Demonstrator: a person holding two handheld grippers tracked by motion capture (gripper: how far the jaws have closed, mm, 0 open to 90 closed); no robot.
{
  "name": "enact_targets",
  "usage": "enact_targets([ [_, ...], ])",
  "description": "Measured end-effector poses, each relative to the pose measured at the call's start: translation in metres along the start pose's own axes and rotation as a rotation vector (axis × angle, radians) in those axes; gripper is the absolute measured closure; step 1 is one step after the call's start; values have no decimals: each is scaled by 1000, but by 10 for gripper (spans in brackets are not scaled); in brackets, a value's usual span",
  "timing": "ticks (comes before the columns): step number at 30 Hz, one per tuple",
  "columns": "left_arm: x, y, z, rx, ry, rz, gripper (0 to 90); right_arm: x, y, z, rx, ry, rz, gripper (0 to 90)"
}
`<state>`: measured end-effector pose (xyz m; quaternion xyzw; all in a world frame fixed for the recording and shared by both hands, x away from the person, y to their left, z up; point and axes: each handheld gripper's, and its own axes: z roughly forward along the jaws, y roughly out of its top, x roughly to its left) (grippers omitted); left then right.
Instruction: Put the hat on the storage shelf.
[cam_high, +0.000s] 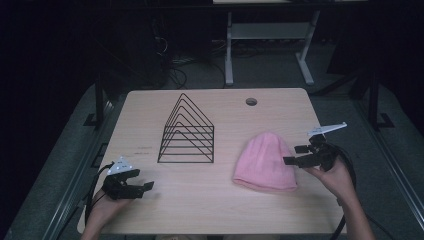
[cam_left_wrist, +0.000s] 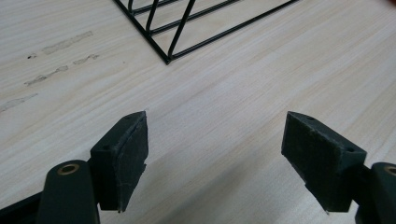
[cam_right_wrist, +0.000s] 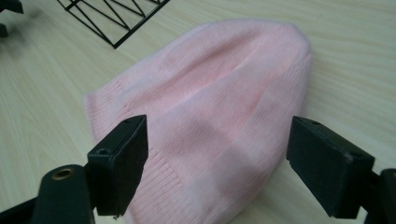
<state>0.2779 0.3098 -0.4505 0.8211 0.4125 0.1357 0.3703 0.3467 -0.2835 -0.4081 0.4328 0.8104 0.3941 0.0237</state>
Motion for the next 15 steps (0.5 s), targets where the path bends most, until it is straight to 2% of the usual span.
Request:
enact_targets([
  [15, 3, -1, -1, -3, 2, -13, 228, -27, 37, 22, 61, 9, 19, 215],
])
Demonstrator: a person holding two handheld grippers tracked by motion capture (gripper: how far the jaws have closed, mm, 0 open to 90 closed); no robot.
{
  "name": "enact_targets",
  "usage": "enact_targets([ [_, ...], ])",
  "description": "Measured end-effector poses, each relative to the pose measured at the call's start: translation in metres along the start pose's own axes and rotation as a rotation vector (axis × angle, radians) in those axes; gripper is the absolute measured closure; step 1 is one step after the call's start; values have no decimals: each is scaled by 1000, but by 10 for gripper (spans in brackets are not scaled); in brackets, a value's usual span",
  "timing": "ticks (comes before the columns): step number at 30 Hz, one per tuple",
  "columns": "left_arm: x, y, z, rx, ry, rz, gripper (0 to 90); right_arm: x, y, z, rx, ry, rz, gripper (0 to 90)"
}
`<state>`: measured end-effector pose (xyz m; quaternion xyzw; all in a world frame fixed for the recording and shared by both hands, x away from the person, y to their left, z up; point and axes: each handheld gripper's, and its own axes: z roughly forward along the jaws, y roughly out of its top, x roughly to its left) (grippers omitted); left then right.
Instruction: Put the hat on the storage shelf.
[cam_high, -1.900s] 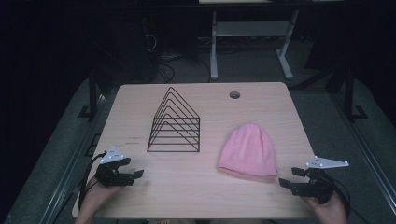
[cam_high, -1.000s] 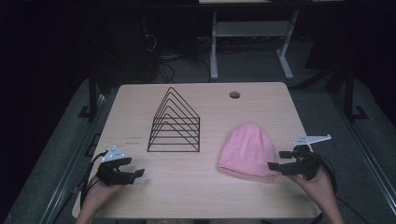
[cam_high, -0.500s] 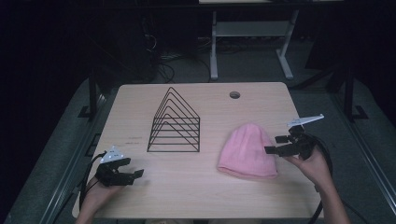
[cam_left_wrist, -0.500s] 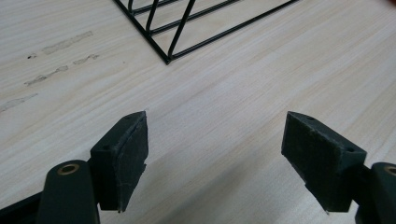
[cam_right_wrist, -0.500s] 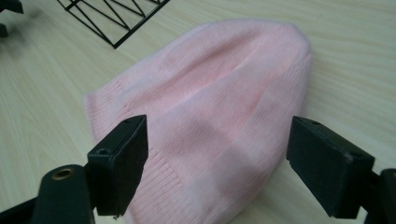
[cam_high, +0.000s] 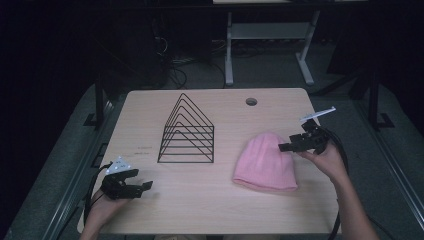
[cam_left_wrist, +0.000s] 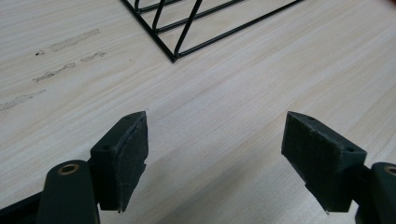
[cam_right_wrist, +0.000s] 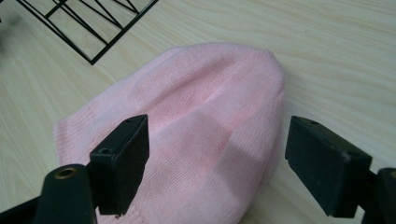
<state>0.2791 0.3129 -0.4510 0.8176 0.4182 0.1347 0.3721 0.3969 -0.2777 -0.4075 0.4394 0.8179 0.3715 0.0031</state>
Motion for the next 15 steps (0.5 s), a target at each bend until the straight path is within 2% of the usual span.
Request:
enact_targets([
  [15, 1, 3, 4, 4, -11, 11, 228, -20, 26, 25, 61, 8, 24, 248],
])
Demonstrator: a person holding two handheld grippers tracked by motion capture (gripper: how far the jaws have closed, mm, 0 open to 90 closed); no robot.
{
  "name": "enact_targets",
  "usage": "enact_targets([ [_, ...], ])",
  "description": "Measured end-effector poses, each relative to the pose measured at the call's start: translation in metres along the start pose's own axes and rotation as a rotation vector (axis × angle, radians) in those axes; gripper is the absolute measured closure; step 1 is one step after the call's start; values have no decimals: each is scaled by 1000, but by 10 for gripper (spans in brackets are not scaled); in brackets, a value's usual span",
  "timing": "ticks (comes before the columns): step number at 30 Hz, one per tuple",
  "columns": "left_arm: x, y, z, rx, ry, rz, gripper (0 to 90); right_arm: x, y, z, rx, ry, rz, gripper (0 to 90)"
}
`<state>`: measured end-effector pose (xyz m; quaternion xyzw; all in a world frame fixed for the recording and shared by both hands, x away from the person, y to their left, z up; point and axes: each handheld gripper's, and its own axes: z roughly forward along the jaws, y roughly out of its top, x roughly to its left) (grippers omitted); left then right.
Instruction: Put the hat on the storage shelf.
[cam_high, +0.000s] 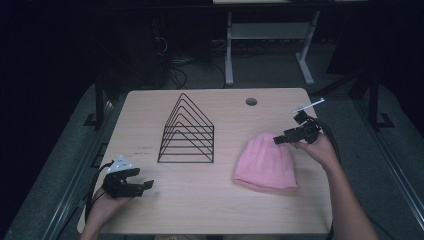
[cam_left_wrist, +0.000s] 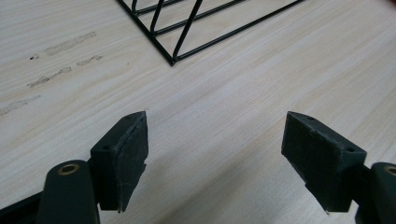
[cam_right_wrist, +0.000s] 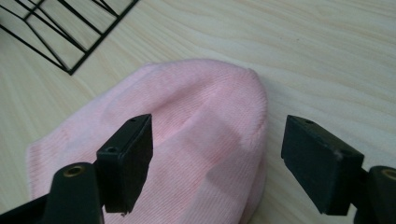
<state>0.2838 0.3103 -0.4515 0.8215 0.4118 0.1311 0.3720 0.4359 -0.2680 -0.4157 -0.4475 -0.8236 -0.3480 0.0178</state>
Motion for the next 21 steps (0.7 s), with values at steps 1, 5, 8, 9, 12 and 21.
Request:
enact_targets([
  [1, 0, 0, 0, 0, -1, 0, 228, -1, 1, 1, 2, 1, 4, 260],
  [5, 0, 1, 2, 4, -1, 10, 228, -4, 4, 7, 16, 7, 13, 285],
  [8, 0, 2, 1, -1, -2, 10, 228, -6, 6, 12, 25, 7, 14, 303],
  [9, 0, 2, 1, -1, -2, 10, 228, -6, 6, 14, 26, 9, 19, 307],
  [12, 0, 1, 2, 4, -6, 9, 228, -9, 8, 17, 36, 9, 24, 323],
  [21, 0, 1, 1, 6, -9, 15, 228, -16, 9, 26, 66, 19, 48, 421],
])
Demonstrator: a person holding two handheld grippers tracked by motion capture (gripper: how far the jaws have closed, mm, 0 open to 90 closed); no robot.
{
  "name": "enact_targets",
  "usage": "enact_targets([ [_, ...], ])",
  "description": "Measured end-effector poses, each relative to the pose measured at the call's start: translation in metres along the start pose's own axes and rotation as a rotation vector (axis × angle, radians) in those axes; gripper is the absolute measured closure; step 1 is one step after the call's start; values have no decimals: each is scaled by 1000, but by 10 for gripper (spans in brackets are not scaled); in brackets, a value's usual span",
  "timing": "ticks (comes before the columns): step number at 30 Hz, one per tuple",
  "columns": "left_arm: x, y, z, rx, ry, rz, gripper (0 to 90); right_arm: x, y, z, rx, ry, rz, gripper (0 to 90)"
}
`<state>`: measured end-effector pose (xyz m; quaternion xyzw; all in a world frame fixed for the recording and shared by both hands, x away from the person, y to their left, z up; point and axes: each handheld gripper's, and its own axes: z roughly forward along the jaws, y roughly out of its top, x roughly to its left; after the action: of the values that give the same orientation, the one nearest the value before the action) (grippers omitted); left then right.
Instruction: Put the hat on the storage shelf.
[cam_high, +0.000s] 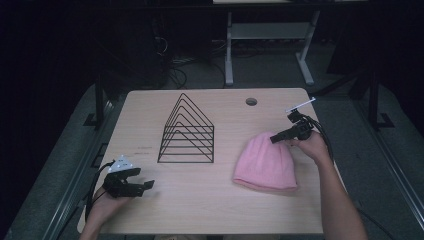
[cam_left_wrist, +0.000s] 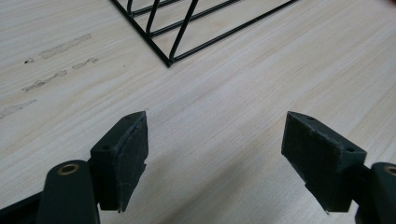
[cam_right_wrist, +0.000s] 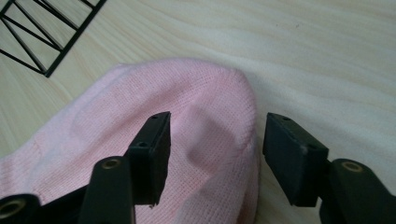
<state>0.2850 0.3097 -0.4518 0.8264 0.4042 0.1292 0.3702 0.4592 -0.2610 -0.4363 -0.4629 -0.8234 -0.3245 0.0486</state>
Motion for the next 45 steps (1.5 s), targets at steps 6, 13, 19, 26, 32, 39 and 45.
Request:
enact_targets([
  [6, -1, 0, 0, 8, -1, 6, 229, -3, -2, 6, 31, 9, 16, 480],
  [13, -1, -1, 0, 13, 2, 5, 230, -4, -2, 13, 37, 24, 33, 526],
  [19, 0, -1, 0, 13, 0, 7, 230, -6, -5, 15, 37, 31, 39, 560],
  [26, 1, -2, 1, 15, -2, 5, 230, -7, -8, 16, 23, 39, 48, 624],
  [32, 1, -2, 0, 16, -10, 11, 232, -12, -12, 17, -3, 74, 84, 693],
  [39, 2, -3, 1, 25, -10, 7, 232, -14, -15, 14, -29, 99, 109, 756],
  [45, 3, -3, 1, 22, -8, 12, 233, -10, -15, 10, -45, 96, 90, 787],
])
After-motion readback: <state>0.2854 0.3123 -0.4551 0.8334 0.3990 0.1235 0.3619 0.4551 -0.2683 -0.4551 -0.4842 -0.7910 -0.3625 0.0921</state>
